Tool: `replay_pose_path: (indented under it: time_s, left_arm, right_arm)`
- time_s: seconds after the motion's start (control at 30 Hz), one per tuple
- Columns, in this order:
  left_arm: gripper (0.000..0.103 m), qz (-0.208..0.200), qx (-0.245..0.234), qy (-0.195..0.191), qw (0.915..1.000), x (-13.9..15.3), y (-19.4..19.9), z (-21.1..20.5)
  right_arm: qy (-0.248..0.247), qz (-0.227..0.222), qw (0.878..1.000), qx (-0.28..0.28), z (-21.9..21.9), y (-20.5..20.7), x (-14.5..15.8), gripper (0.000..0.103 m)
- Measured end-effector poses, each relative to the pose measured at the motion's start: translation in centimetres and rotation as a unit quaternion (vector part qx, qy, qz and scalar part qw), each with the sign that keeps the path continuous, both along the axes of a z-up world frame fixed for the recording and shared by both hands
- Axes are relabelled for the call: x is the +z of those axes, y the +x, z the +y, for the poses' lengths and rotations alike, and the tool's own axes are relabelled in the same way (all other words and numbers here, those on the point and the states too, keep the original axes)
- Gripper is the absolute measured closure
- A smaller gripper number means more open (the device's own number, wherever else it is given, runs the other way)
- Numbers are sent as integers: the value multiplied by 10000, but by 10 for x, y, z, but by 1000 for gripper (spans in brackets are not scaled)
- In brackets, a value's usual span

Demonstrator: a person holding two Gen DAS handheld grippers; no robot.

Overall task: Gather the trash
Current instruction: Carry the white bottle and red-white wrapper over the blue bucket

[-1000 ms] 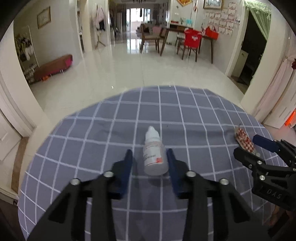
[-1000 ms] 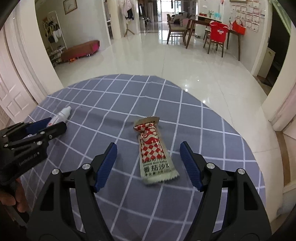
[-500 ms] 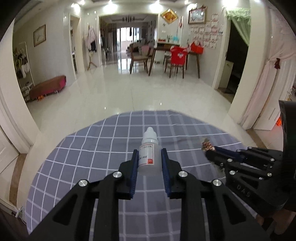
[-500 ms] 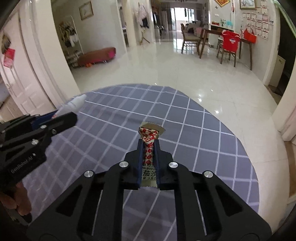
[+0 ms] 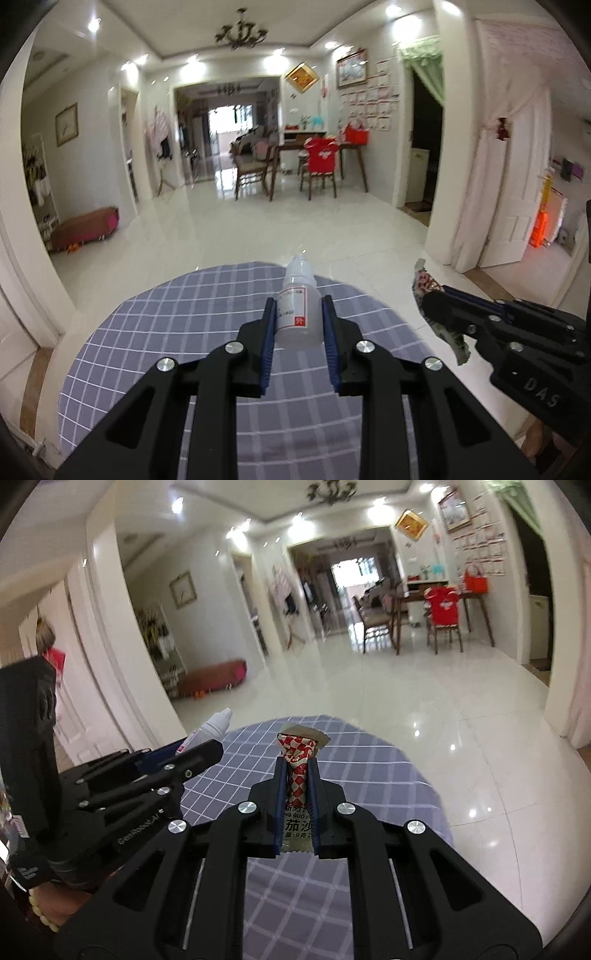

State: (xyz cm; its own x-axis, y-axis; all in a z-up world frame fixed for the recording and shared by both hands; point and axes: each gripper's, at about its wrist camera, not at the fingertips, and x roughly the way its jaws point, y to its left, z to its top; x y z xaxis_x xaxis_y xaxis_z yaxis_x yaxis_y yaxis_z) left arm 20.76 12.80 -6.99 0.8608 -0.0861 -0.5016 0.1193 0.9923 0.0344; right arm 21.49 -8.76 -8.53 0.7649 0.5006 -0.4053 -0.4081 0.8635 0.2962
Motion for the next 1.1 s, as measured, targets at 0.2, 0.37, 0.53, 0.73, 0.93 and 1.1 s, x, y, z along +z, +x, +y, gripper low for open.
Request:
replay_pose_path:
  time_s: [0.2,0.37,0.53,0.73,0.93,1.1]
  left_arm:
    - [80,51,-581,186,9981,-8,-26,-77]
    - [80,194,-1085,363,9932,-23,-37,-138]
    - [80,406,-1493,503,9867,-47,-39,-190]
    - [80,753,-2011,702,9742,-82,-36,-242]
    - [79,1212,-2537,723,9569,-121,-28,-285]
    - [79,1535,-2822,715,9443,-149,-25,-308]
  right_arm:
    - [250,-8,9982,-537,-77,-42,-8,92]
    - [404,120,9941,-996,-134,-70,-24,92]
    - [441,278,9875,-1490,-183,-84,-45,92]
    - [429,576,9775,-1986,-232,-101,-78,92]
    - [386,877,9670,-2362,-260,-109,-112,92]
    - [387,1093,9573,-2648,-282,-116,-136,91]
